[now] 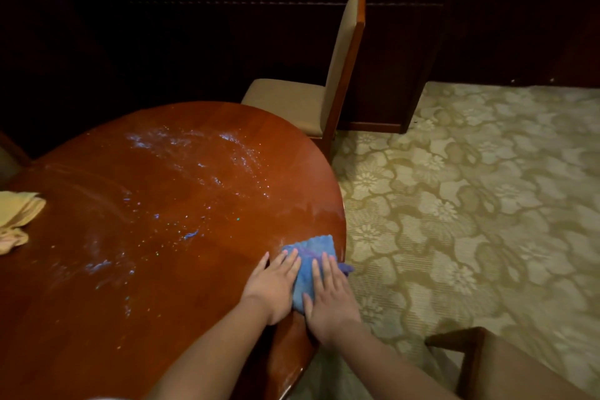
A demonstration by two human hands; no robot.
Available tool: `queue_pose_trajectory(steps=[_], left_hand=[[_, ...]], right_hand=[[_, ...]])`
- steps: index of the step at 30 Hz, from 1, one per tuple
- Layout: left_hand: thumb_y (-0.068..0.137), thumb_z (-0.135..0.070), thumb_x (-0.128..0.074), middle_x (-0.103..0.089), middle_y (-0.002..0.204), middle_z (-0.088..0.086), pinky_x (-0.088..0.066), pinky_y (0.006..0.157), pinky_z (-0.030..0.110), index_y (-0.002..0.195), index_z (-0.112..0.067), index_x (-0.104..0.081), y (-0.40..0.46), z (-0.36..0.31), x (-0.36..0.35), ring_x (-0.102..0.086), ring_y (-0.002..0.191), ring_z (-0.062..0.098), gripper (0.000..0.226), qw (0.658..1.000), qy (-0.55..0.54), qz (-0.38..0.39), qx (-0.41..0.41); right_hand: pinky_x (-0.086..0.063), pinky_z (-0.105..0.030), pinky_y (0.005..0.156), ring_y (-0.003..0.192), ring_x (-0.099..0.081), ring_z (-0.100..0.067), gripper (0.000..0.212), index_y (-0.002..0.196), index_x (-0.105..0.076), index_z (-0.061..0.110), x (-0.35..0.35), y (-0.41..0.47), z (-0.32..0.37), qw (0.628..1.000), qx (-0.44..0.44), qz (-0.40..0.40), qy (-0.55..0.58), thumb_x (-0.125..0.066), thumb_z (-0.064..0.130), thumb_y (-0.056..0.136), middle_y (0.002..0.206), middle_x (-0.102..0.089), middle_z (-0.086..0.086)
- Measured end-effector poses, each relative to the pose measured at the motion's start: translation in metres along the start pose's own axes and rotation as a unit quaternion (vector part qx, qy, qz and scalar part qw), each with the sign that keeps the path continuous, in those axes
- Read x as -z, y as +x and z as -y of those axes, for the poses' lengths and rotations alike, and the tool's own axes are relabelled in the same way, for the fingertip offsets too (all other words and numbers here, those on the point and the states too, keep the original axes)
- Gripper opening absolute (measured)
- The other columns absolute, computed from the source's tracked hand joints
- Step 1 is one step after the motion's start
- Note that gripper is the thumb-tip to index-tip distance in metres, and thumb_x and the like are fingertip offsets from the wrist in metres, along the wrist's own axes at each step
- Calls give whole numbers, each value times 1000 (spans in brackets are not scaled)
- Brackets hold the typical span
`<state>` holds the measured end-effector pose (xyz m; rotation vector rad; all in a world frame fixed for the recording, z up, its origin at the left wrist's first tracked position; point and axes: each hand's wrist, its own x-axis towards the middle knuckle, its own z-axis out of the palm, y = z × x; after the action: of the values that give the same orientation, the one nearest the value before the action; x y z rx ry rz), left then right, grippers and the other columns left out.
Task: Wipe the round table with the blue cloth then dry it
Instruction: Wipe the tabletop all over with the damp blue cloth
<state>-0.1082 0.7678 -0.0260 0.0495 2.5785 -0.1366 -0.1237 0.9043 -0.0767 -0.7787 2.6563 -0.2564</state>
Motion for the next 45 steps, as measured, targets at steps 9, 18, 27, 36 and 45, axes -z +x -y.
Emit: queue_pose_trajectory(steps=[9, 18, 27, 36, 45], left_hand=[[102, -36, -17, 11, 160, -4, 5, 116, 52, 152, -18, 6, 27, 25, 12, 7, 147, 12, 58, 998, -22, -1, 59], [103, -36, -15, 7, 160, 1, -3, 117, 49, 152, -14, 6, 80, 84, 40, 3, 147, 19, 57, 981, -76, -12, 177], [103, -38, -20, -4, 160, 5, -7, 118, 45, 152, -9, -2, 96, 91, 57, -8, 145, 25, 60, 974, -87, -18, 207], [102, -38, -18, 7, 160, 10, 7, 117, 47, 151, -5, 6, 114, 91, 57, 9, 146, 26, 63, 958, -108, -8, 264], [103, -37, -20, 13, 159, 9, 6, 116, 47, 150, -6, 9, 111, 52, 55, 12, 146, 27, 64, 935, -170, 6, 312]], right_hand=[[-11, -33, 112, 123, -54, -27, 65, 119, -66, 4, 27, 70, -20, 992, 88, 31, -79, -36, 46, 80, 126, -61, -17], [-4, -38, 116, 143, 4, -23, 93, 149, -16, 0, 75, 189, 5, 962, 232, -16, -146, 6, 52, 75, 154, -1, -16], [24, -22, 106, 136, 26, -12, 100, 150, 8, 5, 98, 217, -8, 943, 291, 83, -138, 18, 60, 66, 149, 23, -1], [22, -24, 108, 144, 17, -20, 104, 150, 3, 1, 114, 253, 3, 914, 341, 96, -197, 15, 58, 64, 156, 14, -12], [19, -26, 107, 144, 18, -19, 105, 150, 4, 2, 124, 242, -15, 887, 401, 128, -191, 12, 58, 62, 158, 12, -13]])
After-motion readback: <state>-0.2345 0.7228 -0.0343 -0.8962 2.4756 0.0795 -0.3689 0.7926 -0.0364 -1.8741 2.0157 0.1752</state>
